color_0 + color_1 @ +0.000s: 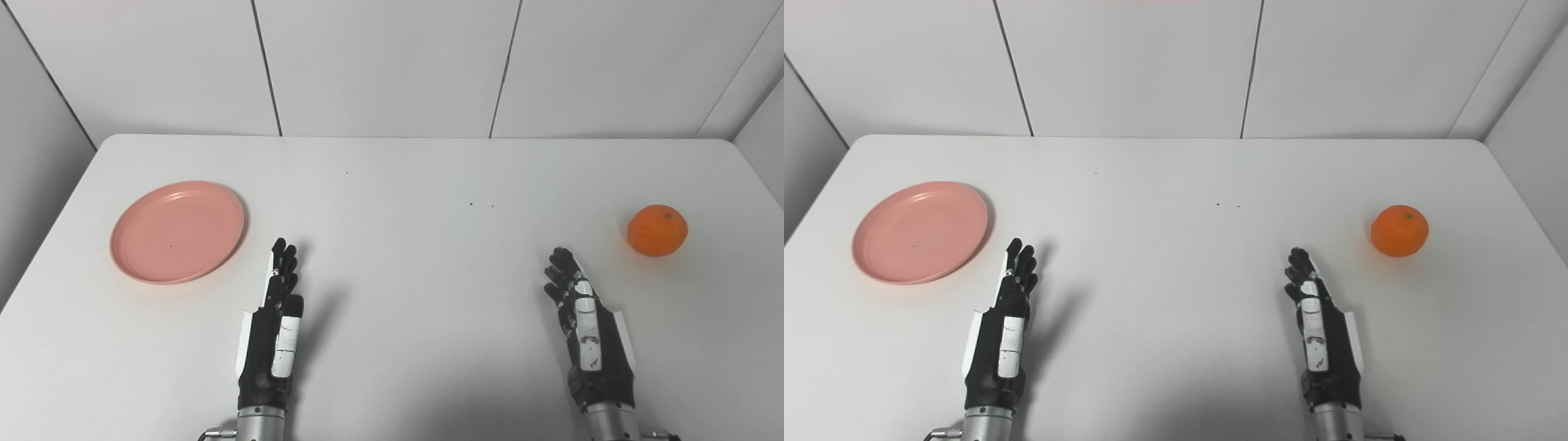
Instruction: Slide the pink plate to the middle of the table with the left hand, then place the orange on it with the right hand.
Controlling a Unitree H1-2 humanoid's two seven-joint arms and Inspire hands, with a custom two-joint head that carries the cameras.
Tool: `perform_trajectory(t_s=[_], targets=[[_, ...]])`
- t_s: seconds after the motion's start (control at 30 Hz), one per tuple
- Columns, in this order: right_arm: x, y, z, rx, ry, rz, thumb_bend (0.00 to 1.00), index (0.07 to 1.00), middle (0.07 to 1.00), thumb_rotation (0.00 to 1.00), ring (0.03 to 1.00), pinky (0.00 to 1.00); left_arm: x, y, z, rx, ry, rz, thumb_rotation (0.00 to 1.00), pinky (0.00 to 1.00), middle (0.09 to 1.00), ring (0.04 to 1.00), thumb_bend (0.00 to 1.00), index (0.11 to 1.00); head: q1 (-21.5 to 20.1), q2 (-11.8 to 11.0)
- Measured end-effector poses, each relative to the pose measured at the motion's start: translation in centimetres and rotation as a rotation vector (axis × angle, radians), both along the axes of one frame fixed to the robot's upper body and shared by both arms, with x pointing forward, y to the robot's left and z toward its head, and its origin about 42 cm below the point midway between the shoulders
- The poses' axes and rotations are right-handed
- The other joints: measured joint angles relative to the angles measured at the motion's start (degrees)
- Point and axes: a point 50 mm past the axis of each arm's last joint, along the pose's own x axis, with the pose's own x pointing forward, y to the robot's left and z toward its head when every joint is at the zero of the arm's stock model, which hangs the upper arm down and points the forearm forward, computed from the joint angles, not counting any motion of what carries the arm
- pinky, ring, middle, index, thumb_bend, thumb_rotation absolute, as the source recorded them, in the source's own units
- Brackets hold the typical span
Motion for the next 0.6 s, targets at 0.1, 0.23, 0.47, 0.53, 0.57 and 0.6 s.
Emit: perform_trajectory(t_s=[0.1, 0.23, 0.47, 0.53, 0.57, 0.6], targets=[[0.00, 0.01, 0.00, 0.000, 0.000, 0.000, 0.85, 0.892, 0.924, 1.00, 0.932, 0.95, 0.01, 0.04, -0.09, -0.009, 0.021, -0.001, 1.00, 1.00, 1.000, 1.000, 0.81, 1.000, 0.00, 0.00], [0.00, 0.03, 0.00, -0.001, 0.000, 0.001, 0.85, 0.894, 0.927, 1.00, 0.934, 0.95, -0.01, 0.09, -0.21, -0.017, 0.060, 0.000, 1.00, 1.00, 1.000, 1.000, 0.80, 1.000, 0.09, 0.09], [0.00, 0.07, 0.01, -0.001, 0.000, 0.002, 0.86, 0.891, 0.923, 1.00, 0.933, 0.93, -0.11, 0.18, 0.09, -0.020, 0.075, 0.003, 1.00, 1.00, 1.000, 1.000, 0.78, 1.000, -0.26, 0.35], [0.00, 0.07, 0.01, -0.001, 0.000, 0.002, 0.85, 0.892, 0.924, 1.00, 0.933, 0.94, -0.11, 0.19, 0.10, -0.022, 0.077, 0.003, 1.00, 1.00, 1.000, 1.000, 0.78, 1.000, -0.26, 0.35], [0.01, 0.09, 0.01, -0.001, 0.000, 0.003, 0.85, 0.893, 0.925, 1.00, 0.933, 0.94, -0.11, 0.20, 0.12, -0.022, 0.077, 0.003, 1.00, 1.00, 1.000, 1.000, 0.78, 1.000, -0.18, 0.35], [0.01, 0.10, 0.01, -0.001, 0.000, 0.003, 0.85, 0.893, 0.925, 1.00, 0.934, 0.94, -0.11, 0.20, 0.14, -0.022, 0.079, 0.003, 1.00, 1.00, 1.000, 1.000, 0.78, 1.000, -0.18, 0.35]])
